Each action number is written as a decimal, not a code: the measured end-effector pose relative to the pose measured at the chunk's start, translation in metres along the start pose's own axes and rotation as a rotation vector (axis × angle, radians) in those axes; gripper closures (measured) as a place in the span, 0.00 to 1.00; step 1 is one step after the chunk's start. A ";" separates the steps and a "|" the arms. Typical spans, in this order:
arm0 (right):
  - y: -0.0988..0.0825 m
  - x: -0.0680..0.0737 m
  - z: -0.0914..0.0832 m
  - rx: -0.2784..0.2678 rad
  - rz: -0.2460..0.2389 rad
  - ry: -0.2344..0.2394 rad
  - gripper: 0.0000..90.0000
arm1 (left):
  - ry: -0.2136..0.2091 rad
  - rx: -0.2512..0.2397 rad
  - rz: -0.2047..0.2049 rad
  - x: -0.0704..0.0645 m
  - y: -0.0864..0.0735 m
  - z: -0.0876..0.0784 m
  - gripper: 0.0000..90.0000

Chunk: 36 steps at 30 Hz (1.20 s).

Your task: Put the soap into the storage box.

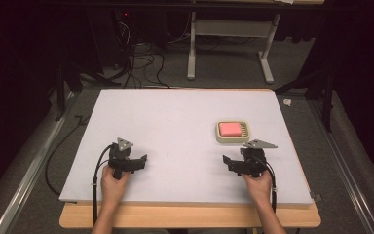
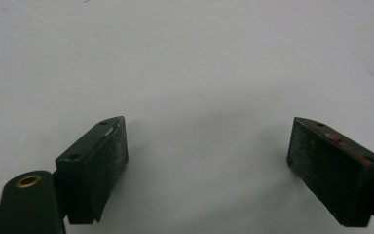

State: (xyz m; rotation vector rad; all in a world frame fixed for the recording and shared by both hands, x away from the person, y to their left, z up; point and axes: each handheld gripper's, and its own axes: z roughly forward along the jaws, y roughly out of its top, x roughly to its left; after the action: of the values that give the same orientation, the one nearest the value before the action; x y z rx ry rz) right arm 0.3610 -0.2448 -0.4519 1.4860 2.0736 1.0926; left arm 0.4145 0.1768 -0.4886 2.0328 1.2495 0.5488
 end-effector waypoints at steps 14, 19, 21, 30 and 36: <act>-0.007 0.003 0.013 0.025 -0.008 -0.022 0.24 | 0.000 0.001 0.000 0.000 0.000 0.000 0.17; -0.009 0.004 0.018 0.035 -0.016 -0.030 0.24 | -0.001 0.001 0.000 0.000 0.000 0.000 0.17; -0.010 0.005 0.020 0.038 -0.015 -0.031 0.24 | -0.001 0.001 0.001 0.000 0.000 0.000 0.17; -0.012 0.008 0.028 0.050 -0.033 -0.038 0.24 | -0.001 0.001 0.000 0.000 0.000 0.000 0.17; -0.013 0.011 0.031 0.051 -0.042 -0.046 0.24 | -0.001 0.001 0.000 0.000 0.000 0.000 0.17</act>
State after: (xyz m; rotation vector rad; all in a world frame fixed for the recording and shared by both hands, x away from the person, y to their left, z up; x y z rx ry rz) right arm 0.3701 -0.2252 -0.4797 1.4708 2.1062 0.9881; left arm 0.4145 0.1769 -0.4884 2.0341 1.2493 0.5470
